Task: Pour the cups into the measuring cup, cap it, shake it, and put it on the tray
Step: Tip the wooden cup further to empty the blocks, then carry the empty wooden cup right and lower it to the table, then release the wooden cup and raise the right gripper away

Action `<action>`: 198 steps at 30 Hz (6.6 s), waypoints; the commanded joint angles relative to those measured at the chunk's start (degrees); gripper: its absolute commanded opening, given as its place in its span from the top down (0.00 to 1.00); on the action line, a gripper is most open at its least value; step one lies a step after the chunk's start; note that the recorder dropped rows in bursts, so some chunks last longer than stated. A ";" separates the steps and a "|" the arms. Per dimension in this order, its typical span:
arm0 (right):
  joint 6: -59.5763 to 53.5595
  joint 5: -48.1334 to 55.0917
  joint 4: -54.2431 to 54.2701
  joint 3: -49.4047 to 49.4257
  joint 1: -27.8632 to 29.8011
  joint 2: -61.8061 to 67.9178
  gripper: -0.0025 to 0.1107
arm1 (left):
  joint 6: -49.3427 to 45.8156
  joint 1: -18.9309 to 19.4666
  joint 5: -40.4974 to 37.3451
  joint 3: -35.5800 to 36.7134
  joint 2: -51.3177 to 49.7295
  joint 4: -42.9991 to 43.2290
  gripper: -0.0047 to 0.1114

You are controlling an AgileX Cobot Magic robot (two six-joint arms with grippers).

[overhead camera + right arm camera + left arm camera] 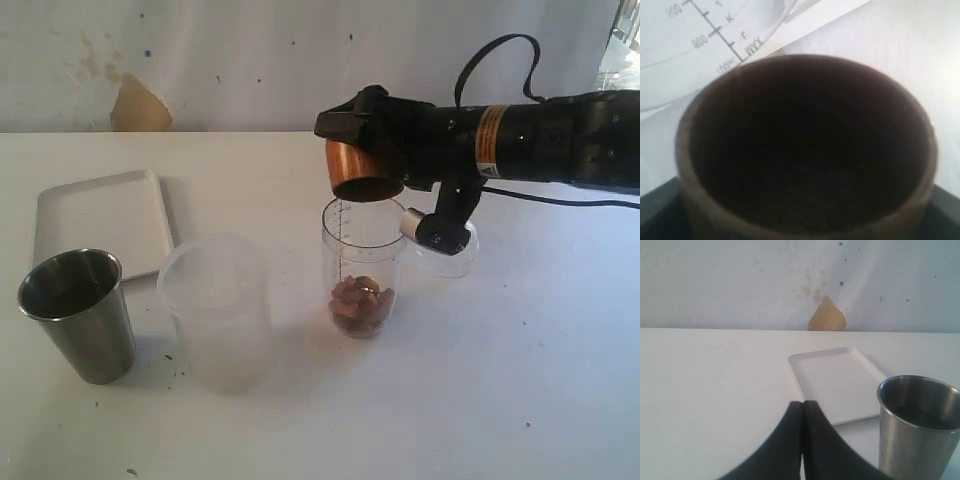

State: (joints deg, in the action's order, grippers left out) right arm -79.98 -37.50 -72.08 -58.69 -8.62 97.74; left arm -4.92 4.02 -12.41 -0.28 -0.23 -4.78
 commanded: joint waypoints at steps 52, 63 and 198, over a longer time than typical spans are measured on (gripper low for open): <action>95.30 4.59 52.41 -0.06 0.14 -0.52 0.98 | 0.35 -0.19 0.43 0.28 0.23 0.14 0.96; 96.48 15.47 51.57 0.82 14.88 1.64 0.98 | 0.35 -0.19 0.43 0.28 0.23 0.14 0.96; 189.74 -15.01 -26.29 24.38 18.38 -73.14 0.90 | 0.35 -0.19 0.43 0.28 0.23 0.14 0.96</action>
State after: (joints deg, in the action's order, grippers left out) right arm 109.25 -49.28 -98.23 -34.63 9.97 27.20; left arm -4.92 4.02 -12.41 -0.28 -0.23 -4.78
